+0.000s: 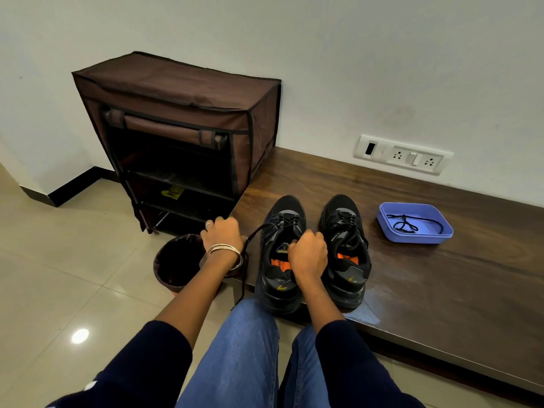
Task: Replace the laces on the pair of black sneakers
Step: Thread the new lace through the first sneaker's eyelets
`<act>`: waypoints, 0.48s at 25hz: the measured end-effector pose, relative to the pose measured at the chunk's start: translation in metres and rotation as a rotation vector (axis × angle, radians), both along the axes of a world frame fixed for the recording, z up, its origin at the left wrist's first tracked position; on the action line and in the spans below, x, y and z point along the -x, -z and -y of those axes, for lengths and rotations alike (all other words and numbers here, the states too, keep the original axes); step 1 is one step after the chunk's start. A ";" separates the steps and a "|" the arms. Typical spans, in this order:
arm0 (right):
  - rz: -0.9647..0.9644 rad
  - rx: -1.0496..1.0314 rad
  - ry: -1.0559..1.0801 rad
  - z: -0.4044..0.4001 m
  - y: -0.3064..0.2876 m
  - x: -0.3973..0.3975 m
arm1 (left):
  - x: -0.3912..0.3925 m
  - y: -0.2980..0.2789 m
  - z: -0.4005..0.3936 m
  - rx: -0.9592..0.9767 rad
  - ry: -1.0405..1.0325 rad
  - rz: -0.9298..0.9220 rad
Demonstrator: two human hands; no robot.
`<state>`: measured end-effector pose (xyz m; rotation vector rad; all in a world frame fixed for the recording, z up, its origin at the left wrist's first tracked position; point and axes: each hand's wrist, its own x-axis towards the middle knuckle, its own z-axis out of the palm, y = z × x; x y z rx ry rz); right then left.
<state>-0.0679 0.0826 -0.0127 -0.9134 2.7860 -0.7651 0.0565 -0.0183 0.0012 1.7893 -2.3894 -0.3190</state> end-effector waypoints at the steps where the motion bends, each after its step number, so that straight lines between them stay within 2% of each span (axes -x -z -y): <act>1: 0.000 0.002 -0.002 0.000 0.000 0.000 | 0.004 0.002 0.006 -0.033 0.104 -0.051; 4: 0.004 -0.002 -0.005 0.000 0.000 0.000 | 0.016 0.006 0.015 -0.238 0.266 -0.258; 7: -0.002 -0.006 -0.007 0.000 0.000 0.001 | 0.015 0.009 0.016 -0.249 0.135 -0.387; 10: -0.003 -0.016 -0.007 -0.001 -0.002 -0.001 | 0.006 -0.014 0.020 -0.370 -0.040 -0.682; 12: 0.023 -0.047 -0.013 -0.001 -0.004 -0.001 | -0.001 -0.041 0.026 -0.401 -0.062 -0.884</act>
